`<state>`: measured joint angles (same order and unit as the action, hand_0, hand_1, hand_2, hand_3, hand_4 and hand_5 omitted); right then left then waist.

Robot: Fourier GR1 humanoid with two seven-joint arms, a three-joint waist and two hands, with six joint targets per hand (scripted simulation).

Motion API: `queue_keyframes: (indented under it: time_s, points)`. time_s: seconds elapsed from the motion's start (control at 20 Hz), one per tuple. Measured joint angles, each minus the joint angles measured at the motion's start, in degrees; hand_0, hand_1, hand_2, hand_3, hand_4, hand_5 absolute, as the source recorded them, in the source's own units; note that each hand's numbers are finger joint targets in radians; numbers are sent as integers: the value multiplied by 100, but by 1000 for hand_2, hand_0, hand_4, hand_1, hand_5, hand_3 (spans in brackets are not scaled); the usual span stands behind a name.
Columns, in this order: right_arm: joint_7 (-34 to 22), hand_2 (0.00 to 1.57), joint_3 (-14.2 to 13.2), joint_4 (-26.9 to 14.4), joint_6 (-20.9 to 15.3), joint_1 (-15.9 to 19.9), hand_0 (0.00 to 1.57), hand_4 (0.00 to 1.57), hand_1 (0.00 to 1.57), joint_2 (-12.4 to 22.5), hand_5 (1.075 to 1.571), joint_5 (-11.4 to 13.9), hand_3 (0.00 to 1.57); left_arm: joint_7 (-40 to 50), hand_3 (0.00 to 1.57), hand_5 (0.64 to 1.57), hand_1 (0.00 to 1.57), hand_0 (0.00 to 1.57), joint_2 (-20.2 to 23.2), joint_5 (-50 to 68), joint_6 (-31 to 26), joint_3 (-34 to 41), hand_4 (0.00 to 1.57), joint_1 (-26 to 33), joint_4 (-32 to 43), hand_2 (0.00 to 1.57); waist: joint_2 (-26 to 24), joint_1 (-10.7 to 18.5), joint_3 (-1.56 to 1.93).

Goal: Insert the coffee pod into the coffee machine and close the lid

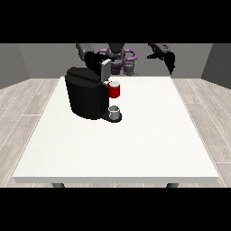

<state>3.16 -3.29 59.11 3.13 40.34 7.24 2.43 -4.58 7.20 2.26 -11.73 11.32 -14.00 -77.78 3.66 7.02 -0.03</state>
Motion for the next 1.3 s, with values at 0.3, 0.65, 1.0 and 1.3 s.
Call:
queue_keyframes:
  time_s: [0.3, 0.65, 1.0, 1.3]
  points:
    - [-51, 0, 192, -89, -35, 325, 0, 149, 0, -48, 1571, 297, 0, -37, 0, 1571, 0, 0, 6, 72, 18, -14, 0, -110, 98, 0, 47, 30, 1]
    - [-80, 0, 271, -214, -145, 645, 0, 125, 0, -173, 1571, 532, 0, -237, 0, 1571, 0, 0, -37, 7, 77, -159, 165, -232, 53, 0, 57, 63, 2]
    - [258, 0, 448, -18, -29, 330, 0, 352, 0, -534, 1571, 445, 0, -524, 0, 1571, 0, 0, -285, -67, 181, -363, 192, 20, 25, 0, -226, -66, 2]
    - [567, 0, 966, 515, -5, -787, 0, 157, 0, -679, 1571, -276, 0, -612, 0, 1571, 0, 0, -318, -75, 247, -325, 192, 371, 207, 0, -737, -372, 3]
